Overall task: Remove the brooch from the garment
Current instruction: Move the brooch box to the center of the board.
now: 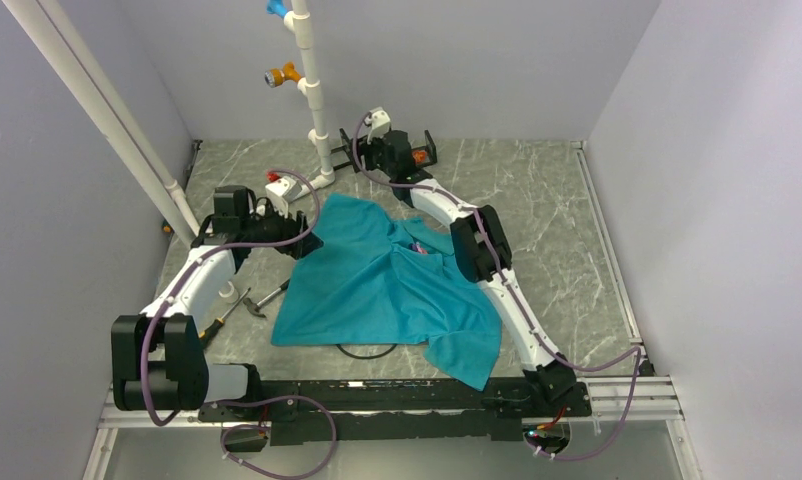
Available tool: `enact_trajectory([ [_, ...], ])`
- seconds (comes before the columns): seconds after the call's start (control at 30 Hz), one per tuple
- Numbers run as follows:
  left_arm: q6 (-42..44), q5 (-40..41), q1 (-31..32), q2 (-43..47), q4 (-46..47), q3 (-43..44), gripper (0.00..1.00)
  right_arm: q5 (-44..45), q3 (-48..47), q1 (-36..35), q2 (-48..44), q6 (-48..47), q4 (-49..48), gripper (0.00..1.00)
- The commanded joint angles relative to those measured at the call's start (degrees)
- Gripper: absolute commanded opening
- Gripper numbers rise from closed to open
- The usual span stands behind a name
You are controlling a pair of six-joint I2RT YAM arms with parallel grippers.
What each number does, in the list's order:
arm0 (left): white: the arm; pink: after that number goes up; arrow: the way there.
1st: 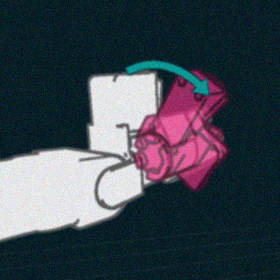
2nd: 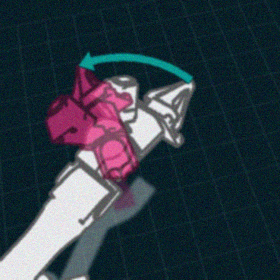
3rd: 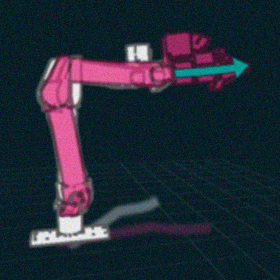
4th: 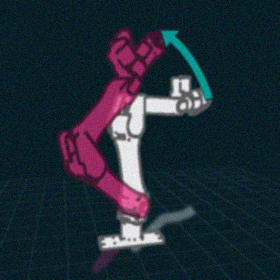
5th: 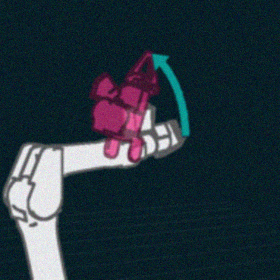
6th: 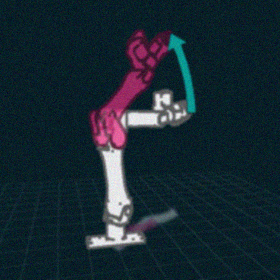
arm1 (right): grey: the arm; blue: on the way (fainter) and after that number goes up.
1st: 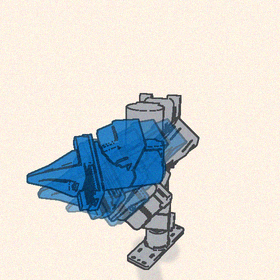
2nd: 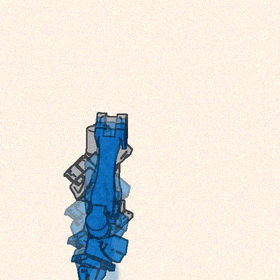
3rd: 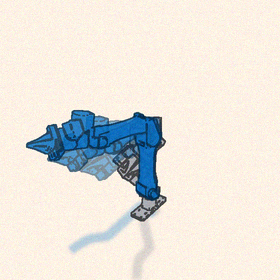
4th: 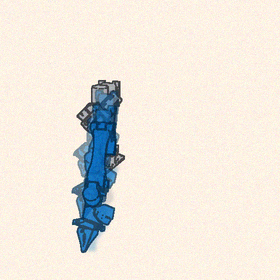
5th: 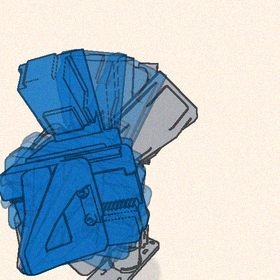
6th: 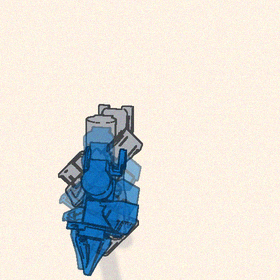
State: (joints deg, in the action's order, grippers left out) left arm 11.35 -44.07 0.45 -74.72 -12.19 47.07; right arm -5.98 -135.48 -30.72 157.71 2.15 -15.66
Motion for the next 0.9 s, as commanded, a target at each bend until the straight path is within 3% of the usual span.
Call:
enact_trajectory([
  [0.0, -1.7, 7.4, 0.9, -1.5, 6.4, 3.0, 0.73, -1.3, 5.4, 1.0, -8.2, 0.0, -4.5, 0.74],
  [0.13, -1.9, 17.7, 5.8, -5.6, 8.3, 9.7, 0.75, -4.4, 14.4, 2.2, -18.7, -1.6, -1.3, 0.79],
  [0.3, -4.2, 27.8, 11.9, -14.2, 11.5, 21.4, 0.81, -9.0, 24.8, 6.6, -33.6, -1.3, 10.1, 0.83],
  [0.4, -8.2, 38.3, 15.6, -22.9, 13.0, 31.1, 0.77, -9.8, 34.5, 10.1, -43.8, -0.8, 14.5, 0.84],
  [0.67, -16.9, 51.7, 21.6, -43.3, 11.7, 53.0, 0.69, -12.7, 58.3, 21.0, -68.1, 1.4, 19.0, 0.85],
  [0.87, -20.6, 62.7, 22.7, -54.3, 12.9, 62.9, 0.62, -16.7, 66.8, 28.7, -77.1, 4.6, 23.7, 0.85],
])
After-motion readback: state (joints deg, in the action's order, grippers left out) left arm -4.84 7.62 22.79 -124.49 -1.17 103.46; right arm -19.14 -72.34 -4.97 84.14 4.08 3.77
